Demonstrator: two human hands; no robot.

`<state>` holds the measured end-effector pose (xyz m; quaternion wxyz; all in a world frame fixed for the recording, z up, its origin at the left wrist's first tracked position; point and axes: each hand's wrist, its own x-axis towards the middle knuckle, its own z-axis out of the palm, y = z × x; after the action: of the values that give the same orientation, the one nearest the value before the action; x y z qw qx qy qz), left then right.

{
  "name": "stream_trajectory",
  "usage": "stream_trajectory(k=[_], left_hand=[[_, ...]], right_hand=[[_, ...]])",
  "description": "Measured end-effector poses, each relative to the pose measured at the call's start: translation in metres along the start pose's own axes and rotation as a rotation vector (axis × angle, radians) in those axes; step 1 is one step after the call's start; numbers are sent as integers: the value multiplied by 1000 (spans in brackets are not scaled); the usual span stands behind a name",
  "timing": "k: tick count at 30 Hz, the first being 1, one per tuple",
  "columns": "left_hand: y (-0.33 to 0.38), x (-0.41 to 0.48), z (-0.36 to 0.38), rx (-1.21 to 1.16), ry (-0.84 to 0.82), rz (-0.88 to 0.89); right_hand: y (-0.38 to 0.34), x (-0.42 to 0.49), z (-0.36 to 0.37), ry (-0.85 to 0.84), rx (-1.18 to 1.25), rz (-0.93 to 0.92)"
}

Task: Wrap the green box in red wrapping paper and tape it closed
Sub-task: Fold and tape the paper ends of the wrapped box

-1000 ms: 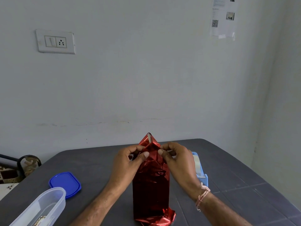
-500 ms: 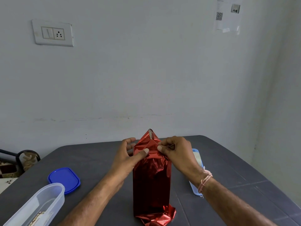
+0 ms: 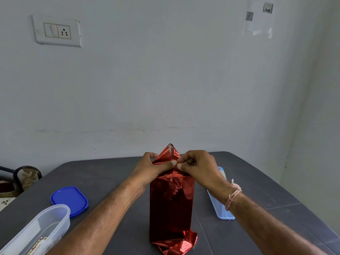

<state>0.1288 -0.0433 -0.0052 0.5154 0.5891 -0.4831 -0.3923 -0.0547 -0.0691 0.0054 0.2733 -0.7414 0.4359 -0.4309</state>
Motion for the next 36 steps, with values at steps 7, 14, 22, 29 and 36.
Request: stream_trajectory(k=[7,14,22,29,36], left_hand=[[-5,9,-5,8,-20,-43],[-2,13,-3,45,-28,-56],[-11,16,-3,-2,-10,-65],[-11,14,0,-32,-8,-61],[-4,18,-8,9,-98,-133]], right_hand=[[4,4,-2,-50,62,78],[6,13,-10,-175,207,214],[20,-2,-35,-215,427,318],[16,-10,-27,-315,291,287],[14,-2,-23,-282,286,303]])
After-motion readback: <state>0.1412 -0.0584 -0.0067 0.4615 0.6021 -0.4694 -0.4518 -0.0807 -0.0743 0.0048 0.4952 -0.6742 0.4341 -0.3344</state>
